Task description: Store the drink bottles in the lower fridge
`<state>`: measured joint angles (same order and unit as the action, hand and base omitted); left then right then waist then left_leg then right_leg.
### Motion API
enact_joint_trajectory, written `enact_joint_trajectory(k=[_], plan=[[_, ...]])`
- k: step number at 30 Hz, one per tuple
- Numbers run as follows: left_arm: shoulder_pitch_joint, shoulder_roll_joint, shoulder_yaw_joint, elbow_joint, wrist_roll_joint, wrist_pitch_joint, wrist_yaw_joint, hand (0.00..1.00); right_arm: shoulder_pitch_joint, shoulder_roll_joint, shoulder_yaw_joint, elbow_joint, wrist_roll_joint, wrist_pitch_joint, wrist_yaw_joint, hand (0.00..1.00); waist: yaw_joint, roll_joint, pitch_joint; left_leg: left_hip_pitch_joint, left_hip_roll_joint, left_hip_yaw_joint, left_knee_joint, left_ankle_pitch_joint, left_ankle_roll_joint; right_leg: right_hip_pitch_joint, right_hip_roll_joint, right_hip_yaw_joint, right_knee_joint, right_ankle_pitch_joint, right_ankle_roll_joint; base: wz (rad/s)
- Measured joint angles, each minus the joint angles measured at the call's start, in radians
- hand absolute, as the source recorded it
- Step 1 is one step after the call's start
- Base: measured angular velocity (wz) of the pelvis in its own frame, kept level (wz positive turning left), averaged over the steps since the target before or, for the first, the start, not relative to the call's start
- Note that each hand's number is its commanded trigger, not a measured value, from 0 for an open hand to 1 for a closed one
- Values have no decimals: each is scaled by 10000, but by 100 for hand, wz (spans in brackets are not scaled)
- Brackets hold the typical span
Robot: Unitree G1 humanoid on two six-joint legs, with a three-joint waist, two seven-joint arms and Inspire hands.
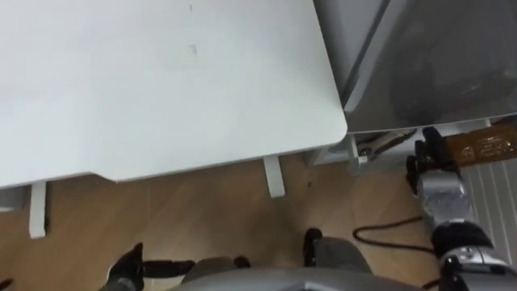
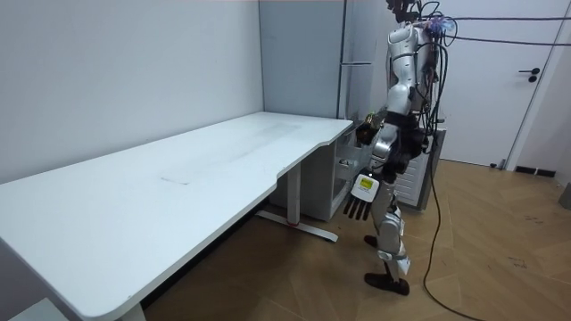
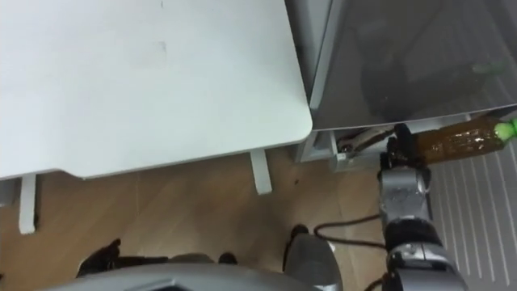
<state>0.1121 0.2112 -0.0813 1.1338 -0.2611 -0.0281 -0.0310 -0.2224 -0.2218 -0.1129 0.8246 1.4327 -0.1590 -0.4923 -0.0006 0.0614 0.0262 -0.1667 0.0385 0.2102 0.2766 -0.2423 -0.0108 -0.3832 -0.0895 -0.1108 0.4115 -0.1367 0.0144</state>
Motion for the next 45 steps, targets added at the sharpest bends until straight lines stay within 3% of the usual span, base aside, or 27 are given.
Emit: enact_joint_trajectory(k=[4, 5, 8, 10, 12, 21, 25, 30, 45], plan=[[-595, 90, -128, 91, -22, 69, 34, 0, -890, -113, -208, 1212, 268, 10, 295, 100, 217, -115, 90, -842, -150, -18, 463, 27, 47, -935, -211, 68, 632, -26, -53, 3], [-733, 109, -184, 80, -36, 64, 29, 0, -1153, -136, -298, 1504, 395, 64, 329, 100, 362, -210, 153, -1098, -197, 34, 626, 27, 54, -1248, -241, 216, 828, -32, -64, 0], [-925, -9, -231, 77, -55, 81, 442, 0, -1516, -156, -297, 1553, 680, 196, 382, 100, 367, -349, 235, -1971, -313, 14, 1317, 8, 87, -2063, -472, 277, 1432, -115, -125, 12], [-1075, 2, -220, 84, -56, 159, 593, 0, -1660, -167, -299, 1554, 672, 288, 391, 100, 374, -444, 281, -2515, -308, 6, 1754, -28, 141, -2530, -515, 328, 1670, -170, -153, 17], [-1126, 9, -205, 41, -126, 233, 748, 0, -1814, -172, -296, 1552, 669, 389, 381, 100, 371, -684, 338, -3234, -233, -60, 2293, -61, 153, -3089, -531, 279, 1921, -212, -120, 14], [-1499, 9, -833, 69, -111, 286, 1373, 0, -2700, -573, -294, 1587, 498, 480, 369, 100, 379, -763, 297, -4899, -48, -181, 3361, -171, 193, -4282, -462, 196, 2116, 352, -267, 3], [-1522, 32, -1035, 74, -115, 292, 1399, 0, -2928, -703, -239, 1772, 247, 481, 366, 100, 472, -789, 295, -5051, -31, -175, 3427, -159, 209, -4390, -454, 192, 2102, 434, -298, 0], [-1668, 123, -1772, 62, -110, 305, 1496, 0, -3232, -1079, 286, 2110, 155, 524, 167, 100, 862, -881, 293, -5040, 15, -141, 3410, -142, 240, -4407, -442, 153, 2088, 483, -385, -2], [-1634, 298, -1986, 74, -191, 342, 1604, 0, -3545, -1202, 517, 2241, 541, 659, -27, 100, 894, -1040, 307, -5039, 182, -39, 3252, -133, 230, -4358, -284, 91, 1662, 639, -437, -4]])
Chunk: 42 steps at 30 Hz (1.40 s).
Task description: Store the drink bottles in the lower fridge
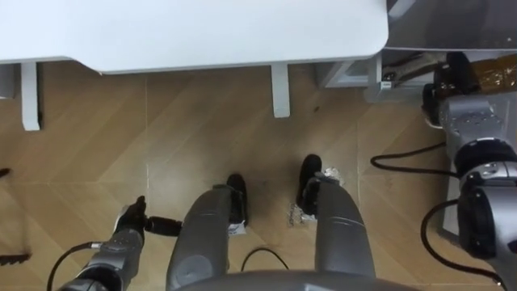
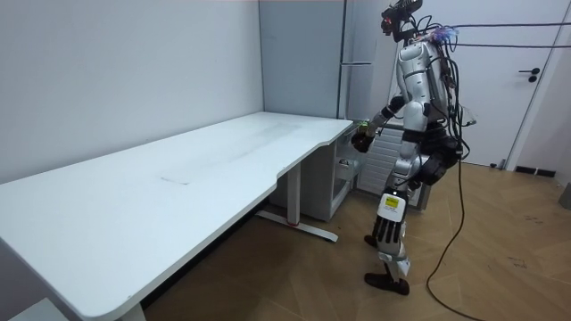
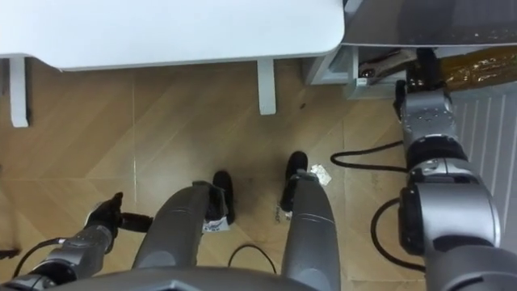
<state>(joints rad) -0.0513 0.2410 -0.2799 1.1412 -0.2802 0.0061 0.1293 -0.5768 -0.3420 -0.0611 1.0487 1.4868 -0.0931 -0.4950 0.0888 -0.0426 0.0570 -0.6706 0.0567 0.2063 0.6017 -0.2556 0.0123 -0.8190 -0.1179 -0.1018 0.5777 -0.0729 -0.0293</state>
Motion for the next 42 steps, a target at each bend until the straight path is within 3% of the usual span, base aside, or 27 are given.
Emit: enact_joint_trajectory(k=[3, 5, 6, 7, 14, 17, 28, 42], plan=[[14, 24, 1, -14, -5, 1, 105, 0, -119, -56, -15, -3, 12, 71, -54, 97, -9, -1, 0, -15, 16, 10, -35, 0, -3, 0, 33, 10, -81, 24, 6, -1], [13, 55, 1, -26, -5, -5, 157, 0, -132, -62, -11, -6, 36, 71, -55, 57, -9, -8, 4, -35, 14, 11, -50, -1, -3, -9, 28, 7, -88, 25, 8, 0], [14, 85, 0, -26, -5, -10, 157, 0, -135, -77, -11, -7, 56, 71, -55, 42, -8, -11, 2, -63, 14, 9, -52, 0, -2, -26, 30, 5, -83, 30, 15, 0], [22, 101, 0, -26, -5, -12, 160, 0, -142, -84, -14, -9, 72, 71, -55, 0, -8, -11, 2, -77, 14, 9, -54, 0, -2, -36, 29, 2, -80, 33, 19, 0], [213, 218, -196, -43, -6, 151, 550, 0, -705, -229, 3, -12, 204, 145, -73, 0, -46, -88, -13, -216, -15, -20, -81, 4, 3, -189, -16, -46, -5, 29, 23, 2], [279, 222, -207, -48, -2, 200, 584, 0, -723, -269, -2, 2, 126, 311, -189, 0, -18, -96, -10, -328, -15, -128, -13, 0, 1, -208, -30, -143, 18, -8, 21, 10], [441, 295, -206, -217, -2, 427, 635, 0, -688, -322, 19, 33, -40, 322, -267, 0, -10, -163, -18, -575, -2, -273, 461, -73, 31, -310, -183, -365, 441, -160, -26, 5], [516, 298, -421, -218, 4, 531, 560, 0, -686, -440, 424, 527, -466, 510, 728, 0, 39, -174, -12, -595, 17, -304, 759, -133, -26, -318, -206, -368, 667, -273, -30, 0]])
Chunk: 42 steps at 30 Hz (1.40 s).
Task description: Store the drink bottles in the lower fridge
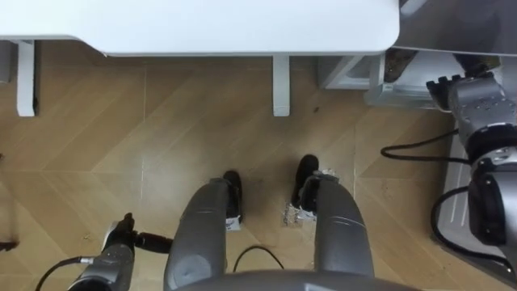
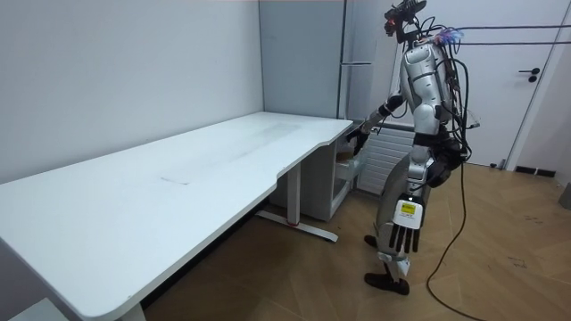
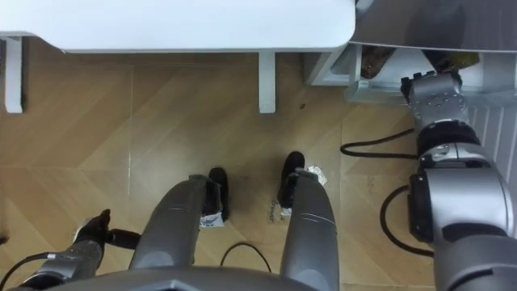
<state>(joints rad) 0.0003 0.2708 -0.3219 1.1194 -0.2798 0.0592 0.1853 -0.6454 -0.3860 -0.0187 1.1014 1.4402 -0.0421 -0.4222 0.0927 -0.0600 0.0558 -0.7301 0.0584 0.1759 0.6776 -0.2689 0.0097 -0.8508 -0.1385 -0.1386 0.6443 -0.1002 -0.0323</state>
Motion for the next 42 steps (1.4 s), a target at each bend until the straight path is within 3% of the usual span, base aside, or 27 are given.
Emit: enact_joint_trajectory(k=[10, 18, 22, 28, 32, 39, 42], plan=[[41, 0, 2, -41, 69, 4, -6, 0, 224, -19, 266, 1, -18, 105, 500, 0, -28, -12, -1, 179, 18, -8, -64, 5, 7, 162, 29, -11, -63, 45, -72, 0], [144, 60, 56, 5, 76, 3, -87, 0, 1118, -22, 412, 562, -30, 344, 1327, 0, 18, -77, -16, 1322, 0, -176, -622, 8, 5, 1482, 70, -242, -725, 40, 43, 3], [173, 150, 83, 109, 70, 30, -380, 0, 1624, -22, 402, 579, -37, 364, 1725, 0, 84, -77, -63, 1737, 17, -254, -835, 6, 7, 1992, 133, -333, -994, 75, 99, 1], [360, 168, 599, 100, 68, 40, -594, 0, 2100, -24, 267, 636, -317, 373, 1860, 0, 121, -62, -107, 2154, -9, -364, -952, -25, 15, 2478, 157, -377, -1100, 26, 186, 6], [481, 158, 914, 185, 69, 9, -566, 0, 2577, -23, 254, 250, -1189, 285, 1730, 0, 140, -57, -204, 2258, -14, -417, -932, -41, -1, 2587, 157, -389, -1055, -47, 189, 3], [832, 115, 907, 183, 22, -8, -370, 0, 2892, 5, 251, -215, -1470, -70, 1139, 0, -85, -21, -260, 2222, -8, -427, -849, -75, -62, 2621, 156, -387, -1072, -87, 237, 2], [850, 105, 909, 224, 64, 7, -355, 0, 3502, 73, 236, -564, -1503, -378, 712, 0, -91, 15, -286, 2213, -3, -482, -814, -81, -71, 2662, 166, -416, -1071, -91, 245, 4]])
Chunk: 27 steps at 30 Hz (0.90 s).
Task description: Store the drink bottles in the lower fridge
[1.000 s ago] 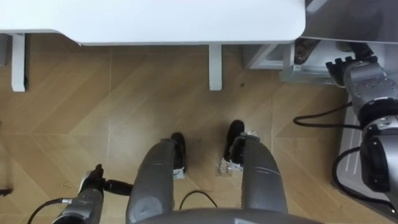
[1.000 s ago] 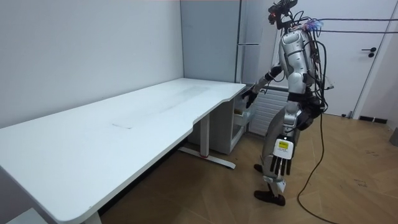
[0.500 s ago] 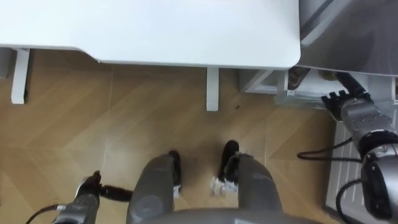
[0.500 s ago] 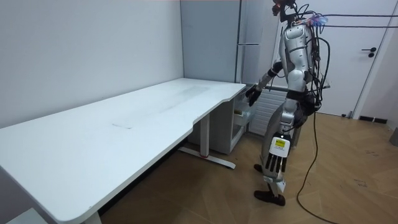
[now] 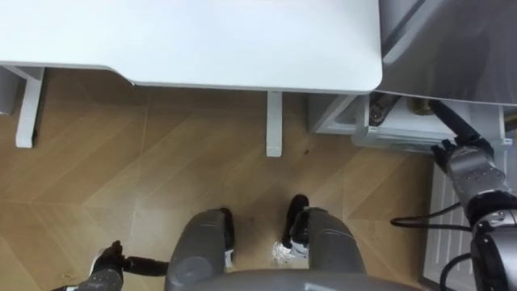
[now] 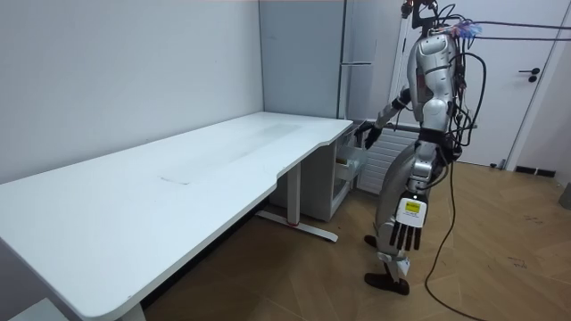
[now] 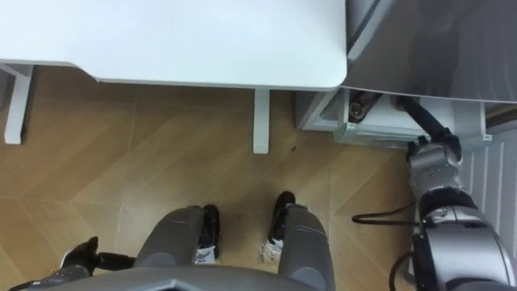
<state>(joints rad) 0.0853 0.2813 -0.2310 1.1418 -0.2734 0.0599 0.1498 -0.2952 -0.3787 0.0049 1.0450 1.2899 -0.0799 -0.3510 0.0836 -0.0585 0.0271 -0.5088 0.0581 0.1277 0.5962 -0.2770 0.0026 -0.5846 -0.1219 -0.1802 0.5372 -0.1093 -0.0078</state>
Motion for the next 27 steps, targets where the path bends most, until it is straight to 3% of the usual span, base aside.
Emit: enact_joint_trajectory(k=[4, 6, 10, 16, 21, 27], plan=[[16, -88, 0, -17, 2, 54, 4, 0, 391, 162, -253, 9, -15, -67, -630, 0, -6, 183, -49, -72, 23, -19, 164, -76, 9, -26, 18, 2, 64, -17, 14, -1], [33, -188, -8, -21, -16, 69, 25, 0, 458, 166, -288, 18, 32, -73, -1012, 0, -12, 318, -110, -172, 0, 24, 416, -234, 30, -195, -10, 128, 379, -150, 92, -9], [-21, -193, -96, -38, -72, 48, 176, 0, 443, 166, -292, 1, 453, -84, -1286, 0, -173, 339, -135, -697, -9, 88, 921, -391, 91, -794, -141, 183, 967, -370, 93, 0], [-22, -189, -476, 73, -81, 53, 364, 0, 343, 161, -280, -20, 1300, -178, -1662, 0, -216, 343, -112, -2013, 116, 159, 2610, -1114, 69, -2316, -210, 495, 2722, -1014, 29, -8], [-62, -190, -471, 148, -78, 64, 356, 0, 182, 79, -292, 7, 1698, -226, -1617, 0, -252, 323, -58, -3208, 275, 265, 4505, -1972, 59, -3752, -344, 796, 4736, -1801, -58, -6], [-213, -198, -476, 124, -87, 89, 353, 0, -441, -182, -284, -7, 1946, -229, -1452, 0, -277, 283, -27, -4486, 382, 332, 6102, -2607, 91, -5233, -450, 1042, 6347, -2346, -126, -3]])
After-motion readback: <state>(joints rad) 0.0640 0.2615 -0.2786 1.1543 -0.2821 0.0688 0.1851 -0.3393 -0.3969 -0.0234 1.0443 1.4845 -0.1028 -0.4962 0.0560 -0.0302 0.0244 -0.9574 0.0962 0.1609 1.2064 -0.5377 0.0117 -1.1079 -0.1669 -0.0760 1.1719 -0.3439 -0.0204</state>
